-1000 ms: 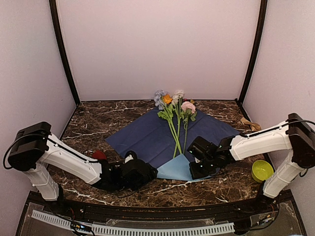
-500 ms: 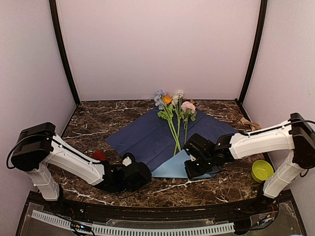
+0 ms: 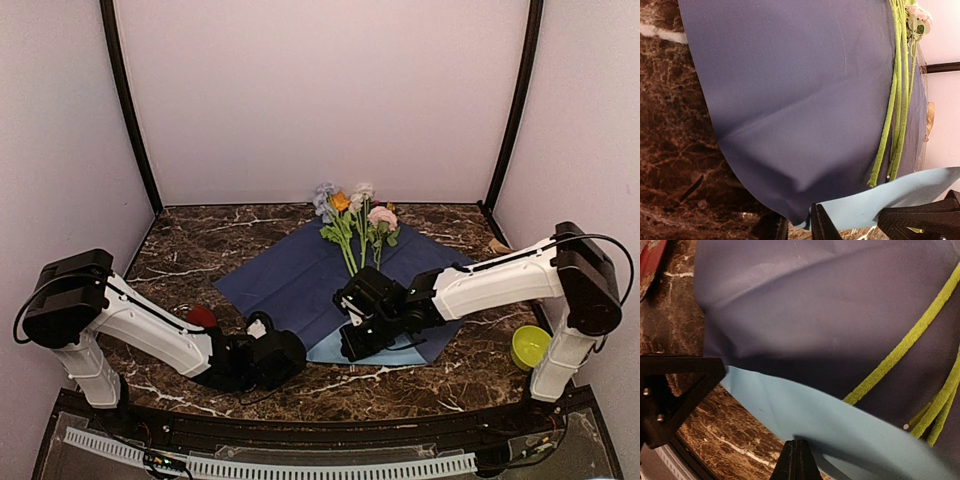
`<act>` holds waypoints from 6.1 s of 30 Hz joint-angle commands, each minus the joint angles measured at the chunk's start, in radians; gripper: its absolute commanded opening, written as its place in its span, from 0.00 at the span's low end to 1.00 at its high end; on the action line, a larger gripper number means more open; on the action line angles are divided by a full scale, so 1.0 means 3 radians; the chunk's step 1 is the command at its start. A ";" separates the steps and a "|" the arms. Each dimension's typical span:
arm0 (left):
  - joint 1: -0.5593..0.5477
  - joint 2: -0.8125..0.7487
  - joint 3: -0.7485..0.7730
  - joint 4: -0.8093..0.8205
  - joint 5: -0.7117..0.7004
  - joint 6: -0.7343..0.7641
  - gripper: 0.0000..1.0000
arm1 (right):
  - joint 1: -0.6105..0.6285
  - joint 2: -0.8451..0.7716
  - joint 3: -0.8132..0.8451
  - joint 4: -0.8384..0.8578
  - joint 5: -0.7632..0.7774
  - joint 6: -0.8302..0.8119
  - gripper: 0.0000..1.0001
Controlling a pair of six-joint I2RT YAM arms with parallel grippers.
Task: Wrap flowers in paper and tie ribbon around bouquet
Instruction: Pick up the one-fourth-folded wrapping paper from the center of the board, then fold the 1/4-folded wrapping paper at the center of the board, then pass from the left arm to the right, then adjust the corner of the folded wrapping paper at the center of the board.
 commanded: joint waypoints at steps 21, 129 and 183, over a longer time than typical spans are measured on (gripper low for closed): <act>0.0017 0.0196 0.0035 0.0053 -0.0181 0.0052 0.19 | -0.0033 0.0150 -0.0302 0.0294 -0.0077 0.0314 0.00; -0.0070 0.0101 0.1436 -0.0196 0.0743 0.5677 0.25 | -0.2042 -0.0570 -0.0699 0.0783 -0.0937 -0.0321 0.00; -0.0039 0.1200 0.1646 -0.0433 0.1527 0.6043 0.10 | -0.1707 -0.1507 -0.1355 0.1292 -0.1522 0.0154 0.22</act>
